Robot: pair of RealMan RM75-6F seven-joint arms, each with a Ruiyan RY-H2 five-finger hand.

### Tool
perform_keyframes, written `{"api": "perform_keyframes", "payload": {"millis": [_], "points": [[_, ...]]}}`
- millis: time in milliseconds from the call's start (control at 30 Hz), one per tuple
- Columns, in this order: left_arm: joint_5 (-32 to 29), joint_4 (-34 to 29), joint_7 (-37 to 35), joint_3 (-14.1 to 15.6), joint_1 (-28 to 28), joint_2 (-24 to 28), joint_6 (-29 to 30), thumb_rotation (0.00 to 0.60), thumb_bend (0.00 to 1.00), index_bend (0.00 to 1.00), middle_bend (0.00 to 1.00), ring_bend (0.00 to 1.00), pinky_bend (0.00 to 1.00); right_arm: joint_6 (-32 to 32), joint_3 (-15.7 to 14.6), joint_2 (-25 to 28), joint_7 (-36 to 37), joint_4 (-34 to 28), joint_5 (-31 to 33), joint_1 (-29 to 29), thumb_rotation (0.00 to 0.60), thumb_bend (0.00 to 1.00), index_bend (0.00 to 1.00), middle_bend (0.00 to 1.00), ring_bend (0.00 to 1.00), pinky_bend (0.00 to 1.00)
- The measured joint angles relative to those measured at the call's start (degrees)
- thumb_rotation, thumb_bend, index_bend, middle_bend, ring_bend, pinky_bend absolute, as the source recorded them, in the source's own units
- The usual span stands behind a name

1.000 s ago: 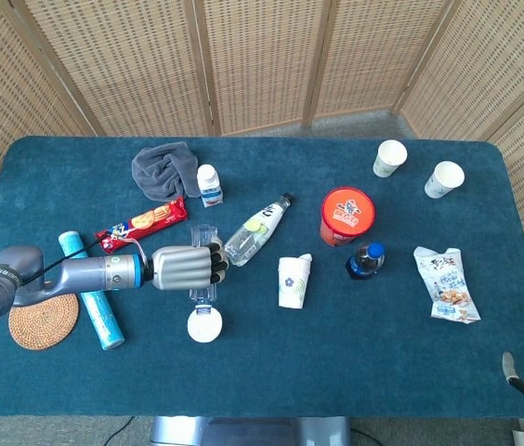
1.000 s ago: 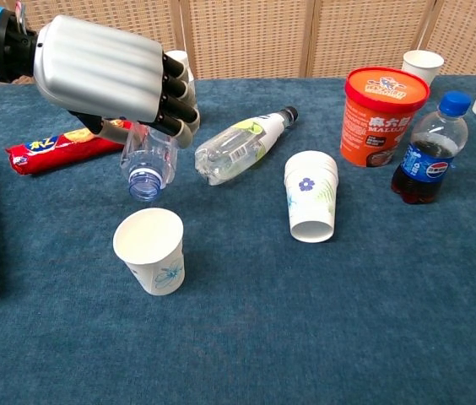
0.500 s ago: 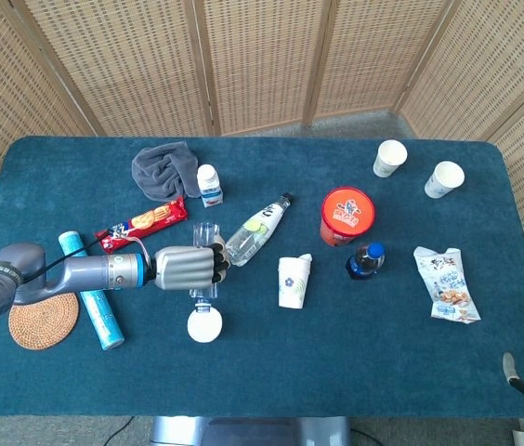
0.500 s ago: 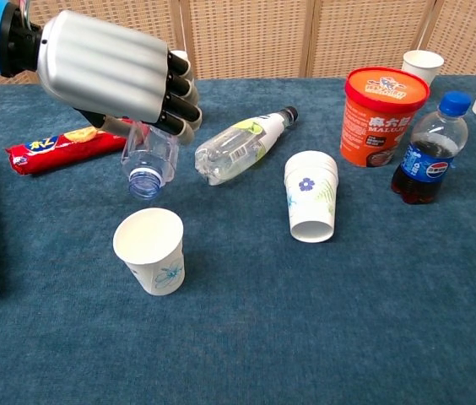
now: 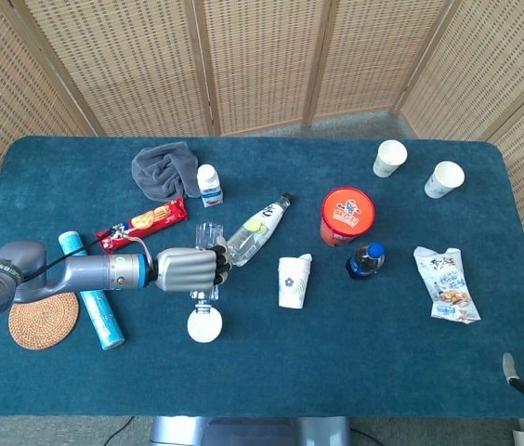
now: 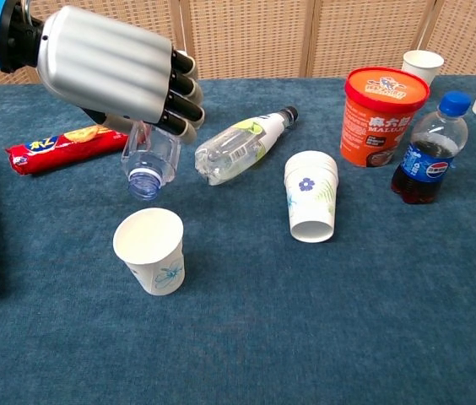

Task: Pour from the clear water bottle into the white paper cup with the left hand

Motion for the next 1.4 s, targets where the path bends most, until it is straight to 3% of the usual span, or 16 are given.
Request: {"api": "perform_keyframes", "payload": {"millis": [767, 1400], "points": [[0.3, -0.3, 2.7, -0.2, 0.2, -0.3, 0.5, 0.600, 0.48, 0.43, 0.35, 0.33, 0.35, -0.4, 0.2, 0.1, 0.2, 0.2, 0.2, 0.1, 0.600, 0.44, 0.00, 0.04, 0.00, 0.00], [-9.9, -2.0, -4.8, -1.7, 7.5, -2.3, 1.8, 0.600, 0.47, 0.42, 0.34, 0.33, 0.35, -1.0, 0.3, 0.3, -0.6, -0.6, 0.5, 0.5, 0.600, 0.44, 0.00, 0.04, 0.00, 0.00]]}}
